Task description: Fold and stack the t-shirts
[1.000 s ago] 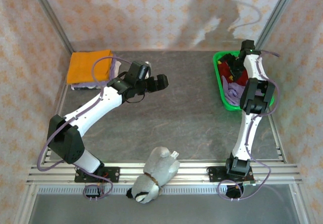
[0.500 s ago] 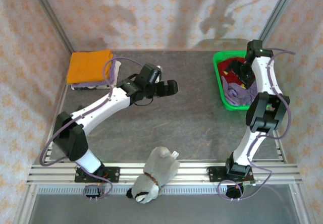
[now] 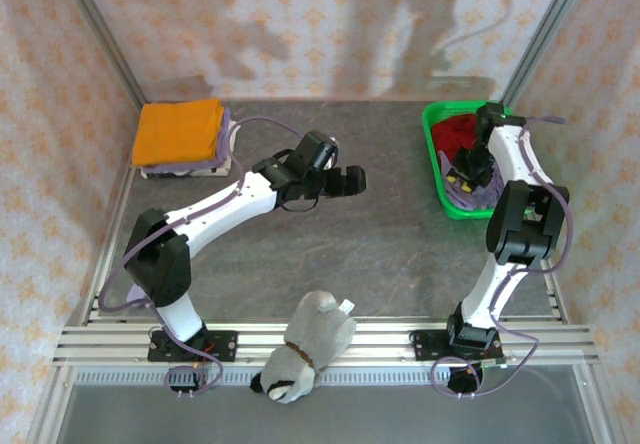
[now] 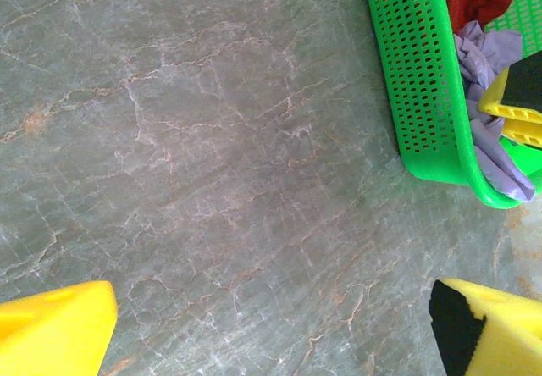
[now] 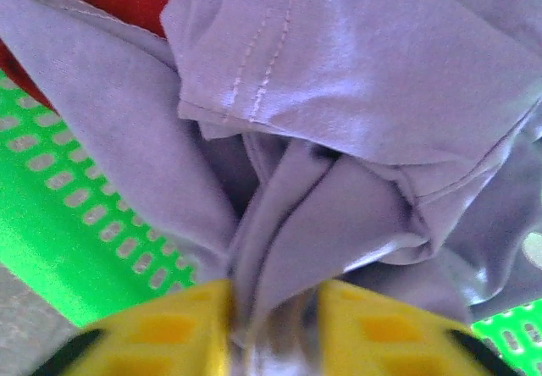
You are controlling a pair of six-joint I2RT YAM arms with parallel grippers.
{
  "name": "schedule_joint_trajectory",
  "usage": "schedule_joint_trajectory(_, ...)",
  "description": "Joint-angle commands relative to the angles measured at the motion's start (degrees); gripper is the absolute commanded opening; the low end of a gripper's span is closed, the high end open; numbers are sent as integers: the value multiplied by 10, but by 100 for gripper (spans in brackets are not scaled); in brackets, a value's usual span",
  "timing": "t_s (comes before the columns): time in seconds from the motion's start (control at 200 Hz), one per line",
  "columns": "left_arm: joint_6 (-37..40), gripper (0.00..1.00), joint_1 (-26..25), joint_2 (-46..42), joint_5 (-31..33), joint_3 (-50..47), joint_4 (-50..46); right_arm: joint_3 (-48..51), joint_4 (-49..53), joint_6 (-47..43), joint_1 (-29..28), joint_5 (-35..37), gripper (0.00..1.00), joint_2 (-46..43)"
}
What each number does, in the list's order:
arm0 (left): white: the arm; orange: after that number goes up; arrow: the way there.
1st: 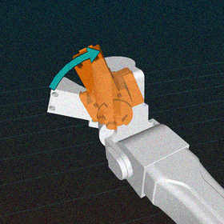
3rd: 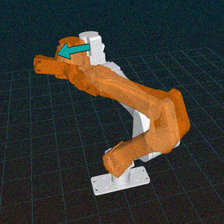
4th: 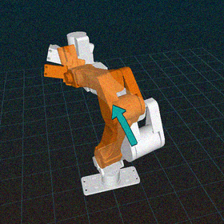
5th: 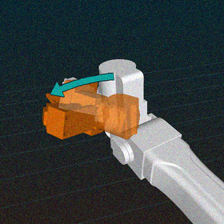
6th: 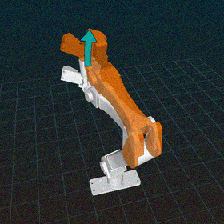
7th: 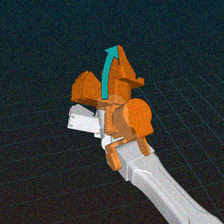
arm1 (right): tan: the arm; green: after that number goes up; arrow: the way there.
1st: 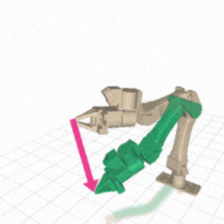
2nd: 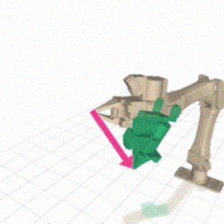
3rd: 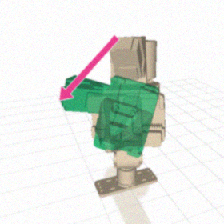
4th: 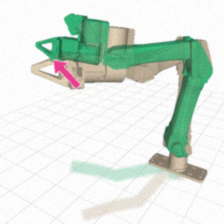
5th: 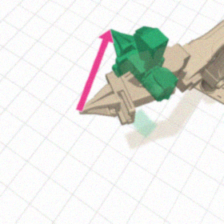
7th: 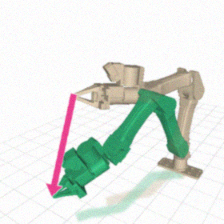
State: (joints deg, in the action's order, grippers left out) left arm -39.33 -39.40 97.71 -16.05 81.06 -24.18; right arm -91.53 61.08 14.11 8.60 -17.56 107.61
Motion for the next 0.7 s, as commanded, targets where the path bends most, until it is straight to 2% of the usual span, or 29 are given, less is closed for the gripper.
schedule_joint_trajectory(0.0, -14, 94, -8, -30, 1, -23, 26, -8, 0, 1, -9, 48, 10, -45)
schedule_joint_trajectory(0.025, -14, 94, -8, -32, 1, -27, 29, -6, -1, 2, -10, 55, 7, -56)
schedule_joint_trajectory(0.2, -9, 94, -8, -48, 6, -36, 22, 3, -18, 8, -15, 95, 0, -149)
schedule_joint_trajectory(0.456, 3, 94, -4, -70, 14, -35, -4, -19, -84, 4, -49, 106, 0, -295)
schedule_joint_trajectory(0.696, -18, 93, 28, -113, -2, -96, 33, -45, -246, -18, -81, 71, 0, -414)
